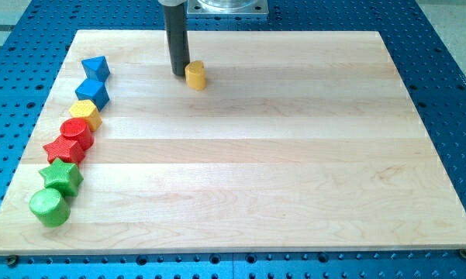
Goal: Move the heart to the top center of the board
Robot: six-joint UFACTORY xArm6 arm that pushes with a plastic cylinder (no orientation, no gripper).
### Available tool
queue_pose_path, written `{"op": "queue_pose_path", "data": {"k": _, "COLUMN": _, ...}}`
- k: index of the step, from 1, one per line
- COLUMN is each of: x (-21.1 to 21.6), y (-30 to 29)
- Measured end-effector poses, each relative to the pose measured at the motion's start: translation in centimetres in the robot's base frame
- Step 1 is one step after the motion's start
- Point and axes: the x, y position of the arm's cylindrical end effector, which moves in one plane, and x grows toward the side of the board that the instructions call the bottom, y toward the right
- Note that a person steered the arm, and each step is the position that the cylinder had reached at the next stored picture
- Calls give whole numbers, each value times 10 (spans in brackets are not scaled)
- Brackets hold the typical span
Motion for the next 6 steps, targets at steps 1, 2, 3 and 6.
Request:
{"op": "queue_pose_path", "data": {"k": 1, "x": -24, "y": -1}}
{"op": "queue_pose_path", "data": {"k": 2, "x": -24, "y": -1}}
{"op": "queue_pose_path", "data": {"k": 3, "x": -38, "y": -1}}
{"op": "queue_pose_path", "data": {"k": 6, "x": 42, "y": 86}}
